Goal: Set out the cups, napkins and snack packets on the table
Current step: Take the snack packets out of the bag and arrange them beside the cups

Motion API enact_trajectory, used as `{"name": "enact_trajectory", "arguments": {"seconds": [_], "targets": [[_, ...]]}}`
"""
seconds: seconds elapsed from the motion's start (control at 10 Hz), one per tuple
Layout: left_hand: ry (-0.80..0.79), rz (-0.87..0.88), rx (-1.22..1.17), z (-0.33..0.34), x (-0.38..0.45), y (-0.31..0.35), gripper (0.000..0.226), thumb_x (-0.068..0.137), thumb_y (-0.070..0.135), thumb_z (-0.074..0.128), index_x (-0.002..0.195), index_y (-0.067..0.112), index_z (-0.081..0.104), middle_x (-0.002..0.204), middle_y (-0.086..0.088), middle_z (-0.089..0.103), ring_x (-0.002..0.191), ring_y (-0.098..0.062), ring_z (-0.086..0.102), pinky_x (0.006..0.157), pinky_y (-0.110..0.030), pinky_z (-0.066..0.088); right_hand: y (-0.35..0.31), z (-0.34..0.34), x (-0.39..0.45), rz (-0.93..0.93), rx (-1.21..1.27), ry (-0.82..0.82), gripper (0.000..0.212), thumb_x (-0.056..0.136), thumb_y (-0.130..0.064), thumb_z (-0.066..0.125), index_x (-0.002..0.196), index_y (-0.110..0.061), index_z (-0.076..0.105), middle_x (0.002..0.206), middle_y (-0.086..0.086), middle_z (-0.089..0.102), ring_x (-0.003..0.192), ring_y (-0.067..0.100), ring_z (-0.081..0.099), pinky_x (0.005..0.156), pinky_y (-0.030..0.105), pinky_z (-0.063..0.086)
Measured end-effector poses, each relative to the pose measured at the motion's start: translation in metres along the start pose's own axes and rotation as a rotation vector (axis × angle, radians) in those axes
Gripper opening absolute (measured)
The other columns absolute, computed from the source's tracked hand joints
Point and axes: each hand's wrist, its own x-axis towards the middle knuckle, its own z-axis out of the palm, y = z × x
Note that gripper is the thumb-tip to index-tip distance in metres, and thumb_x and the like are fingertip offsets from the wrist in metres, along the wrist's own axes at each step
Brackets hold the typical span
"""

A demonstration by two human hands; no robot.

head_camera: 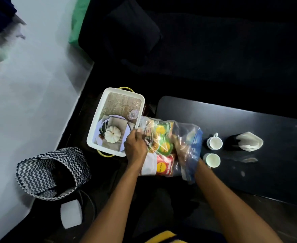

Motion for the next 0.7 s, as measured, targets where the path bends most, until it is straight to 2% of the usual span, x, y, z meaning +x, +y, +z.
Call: {"name": "enact_trajectory", "arguments": {"seconds": [0.1, 0.2, 0.3, 0.4, 0.5, 0.6, 0.7], "targets": [[0.100, -0.033, -0.090, 0.002, 0.018, -0.007, 0.035, 0.105, 0.031, 0.044, 0.082, 0.011, 0.062, 0.085, -0.019, 0.070, 0.082, -0.036, 0.065, 0.078, -0.051, 0.054, -0.020, 0.001, 0.028, 0.054, 0.145, 0.049, 0.021, 0.102, -0.010, 0.048, 0.086, -0.018, 0.060, 0.089, 0.003, 0.065, 0.071, 0.010, 0.067, 0.045, 0.015, 0.053], [0.212, -0.144, -0.312, 0.013, 0.032, -0.012, 0.038, 0.105, 0.032, 0.045, 0.091, 0.006, 0.069, 0.095, -0.020, 0.074, 0.094, -0.039, 0.068, 0.086, -0.051, 0.057, -0.041, -0.006, 0.065, 0.080, 0.147, -0.037, 0.023, 0.079, 0.004, 0.068, 0.062, -0.007, 0.058, 0.059, 0.009, 0.054, 0.036, 0.005, 0.057, 0.037, 0.016, 0.046], [0.208, -0.377, -0.527, 0.036, 0.050, -0.010, 0.037, 0.106, 0.032, 0.046, 0.111, 0.004, 0.070, 0.100, -0.012, 0.075, 0.090, -0.029, 0.070, 0.077, -0.032, 0.060, -0.044, 0.001, 0.085, 0.118, 0.219, -0.103, 0.012, 0.075, -0.015, 0.066, 0.065, -0.007, 0.068, 0.063, 0.013, 0.062, 0.053, 0.021, 0.065, 0.052, 0.028, 0.056], [0.084, -0.584, -0.681, 0.055, 0.064, -0.011, 0.029, 0.105, 0.032, 0.051, 0.106, 0.011, 0.071, 0.096, -0.007, 0.073, 0.094, -0.029, 0.068, 0.087, -0.043, 0.061, -0.039, 0.007, 0.115, 0.175, 0.141, -0.165, 0.024, 0.102, -0.017, 0.042, 0.102, -0.002, 0.062, 0.095, 0.021, 0.064, 0.081, 0.035, 0.065, 0.081, 0.048, 0.054], [-0.174, -0.582, -0.751, 0.062, 0.081, -0.015, 0.034, 0.103, 0.018, 0.050, 0.131, 0.001, 0.061, 0.128, -0.022, 0.065, 0.110, -0.034, 0.062, 0.111, -0.059, 0.044, -0.029, -0.003, 0.140, 0.211, 0.142, -0.141, 0.036, 0.104, -0.014, 0.043, 0.089, 0.000, 0.073, 0.080, 0.015, 0.072, 0.075, 0.029, 0.070, 0.076, 0.042, 0.060], [-0.469, -0.319, -0.480, 0.072, 0.091, -0.024, 0.055, 0.094, 0.003, 0.060, 0.145, 0.017, 0.047, 0.139, -0.006, 0.060, 0.122, -0.025, 0.059, 0.111, -0.053, 0.044, -0.031, -0.019, 0.163, 0.225, 0.270, -0.075, 0.046, 0.087, 0.000, 0.058, 0.042, -0.009, 0.062, 0.042, 0.001, 0.058, 0.038, 0.010, 0.059, 0.043, 0.017, 0.051], [-0.664, -0.163, -0.245, 0.088, 0.091, -0.037, 0.074, 0.091, 0.003, 0.067, 0.148, 0.038, 0.035, 0.132, 0.019, 0.059, 0.111, 0.009, 0.064, 0.086, -0.020, 0.057, -0.043, -0.025, 0.190, 0.210, 0.326, 0.002, 0.048, 0.105, -0.021, 0.040, 0.064, -0.008, 0.060, 0.062, 0.010, 0.056, 0.059, 0.023, 0.057, 0.068, 0.033, 0.050]]}}
